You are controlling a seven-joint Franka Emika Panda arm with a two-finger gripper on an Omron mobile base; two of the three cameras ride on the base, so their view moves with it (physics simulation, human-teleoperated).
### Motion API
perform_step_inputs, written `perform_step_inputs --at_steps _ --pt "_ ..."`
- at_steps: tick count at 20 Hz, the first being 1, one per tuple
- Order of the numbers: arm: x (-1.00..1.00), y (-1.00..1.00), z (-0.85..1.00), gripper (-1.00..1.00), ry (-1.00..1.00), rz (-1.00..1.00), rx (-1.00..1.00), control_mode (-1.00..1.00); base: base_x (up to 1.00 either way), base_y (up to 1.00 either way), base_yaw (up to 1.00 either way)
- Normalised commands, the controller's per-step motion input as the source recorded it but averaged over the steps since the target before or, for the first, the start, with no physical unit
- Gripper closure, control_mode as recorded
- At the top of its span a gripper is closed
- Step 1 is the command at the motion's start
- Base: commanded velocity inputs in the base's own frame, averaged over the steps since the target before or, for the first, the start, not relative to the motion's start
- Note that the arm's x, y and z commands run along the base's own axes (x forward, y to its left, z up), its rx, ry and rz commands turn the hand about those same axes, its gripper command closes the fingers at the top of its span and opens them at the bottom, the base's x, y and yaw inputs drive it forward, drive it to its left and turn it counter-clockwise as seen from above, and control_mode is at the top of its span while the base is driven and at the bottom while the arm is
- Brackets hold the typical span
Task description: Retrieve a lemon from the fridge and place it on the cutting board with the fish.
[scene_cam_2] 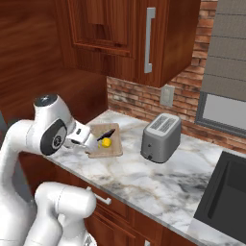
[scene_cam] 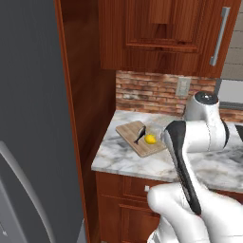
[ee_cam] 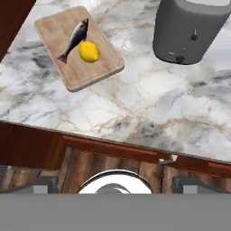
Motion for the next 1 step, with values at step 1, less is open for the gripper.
perform_step_inputs --at_steps 1 --pt "-0.79 0.0 0.49 -1.0 0.0 -0.15 0.1 -1.0 0.0 0.0 0.0"
